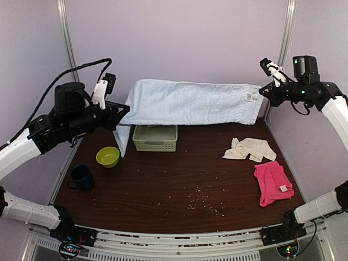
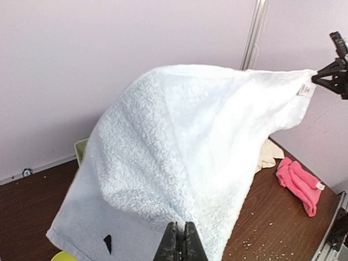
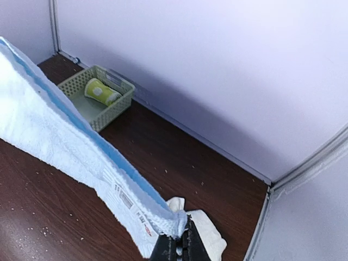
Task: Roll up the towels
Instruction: Adjust the towel at the center of the board.
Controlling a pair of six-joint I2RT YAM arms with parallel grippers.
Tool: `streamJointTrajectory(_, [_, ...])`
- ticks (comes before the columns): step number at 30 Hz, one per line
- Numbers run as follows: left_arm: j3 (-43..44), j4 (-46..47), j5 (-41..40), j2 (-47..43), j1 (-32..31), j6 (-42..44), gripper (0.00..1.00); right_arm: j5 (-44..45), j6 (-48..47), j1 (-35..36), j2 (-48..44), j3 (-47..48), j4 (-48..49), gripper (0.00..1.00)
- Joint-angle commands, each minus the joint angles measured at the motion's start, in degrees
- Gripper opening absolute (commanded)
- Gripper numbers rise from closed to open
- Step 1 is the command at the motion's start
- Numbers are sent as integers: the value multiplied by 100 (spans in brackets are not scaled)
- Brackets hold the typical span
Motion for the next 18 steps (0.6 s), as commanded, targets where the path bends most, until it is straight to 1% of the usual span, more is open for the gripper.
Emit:
streamJointTrajectory(1, [-523, -412, 744, -231, -5, 3, 0, -946, -127, 12, -259, -866, 166, 0])
streamJointTrajectory(3, [-1022, -415, 1218, -489, -15, -236, 0, -971, -568, 81, -537, -1575, 229, 0])
streamJointTrajectory(4, [-1302, -379, 1470, -591, -17, -424, 4, -1007, -980, 87, -688, -2022, 185, 0])
streamJointTrajectory(5, [-1574, -417, 1746, -637, -20, -517, 9, -976, -1361, 98, -855, -2484, 169, 0])
streamJointTrajectory(7, [-1939, -654, 2198, -638, -35, -615, 19, -708, -1706, 142, -1228, -3409, 394, 0])
streamJointTrajectory(9, [-2036, -914, 2423, -687, -53, -574, 33, -619, -1884, 228, -1438, -3810, 292, 0])
streamJointTrajectory(11, [-1949, -1055, 2139, -804, -50, -469, 54, -712, -1860, 250, -1460, -3730, 110, 0])
streamJointTrajectory(12, [-1857, -1098, 1839, -822, -49, -411, 62, -790, -1837, 251, -1448, -3645, 52, 0])
streamJointTrajectory(13, [-1766, -1104, 1498, -780, -54, -345, 68, -828, -1797, 258, -1423, -3558, 43, 0])
streamJointTrajectory(14, [-1670, -1063, 1244, -602, -50, -273, 70, -811, -1753, 262, -1386, -3530, 84, 0])
streamJointTrajectory(16, [-1489, -956, 918, -110, -47, -112, 71, -724, -1707, 280, -1280, -3498, 158, 3])
streamJointTrajectory(18, [-1233, -972, 722, 576, 53, -205, 67, -775, -1875, 306, -1207, -3498, -41, 7])
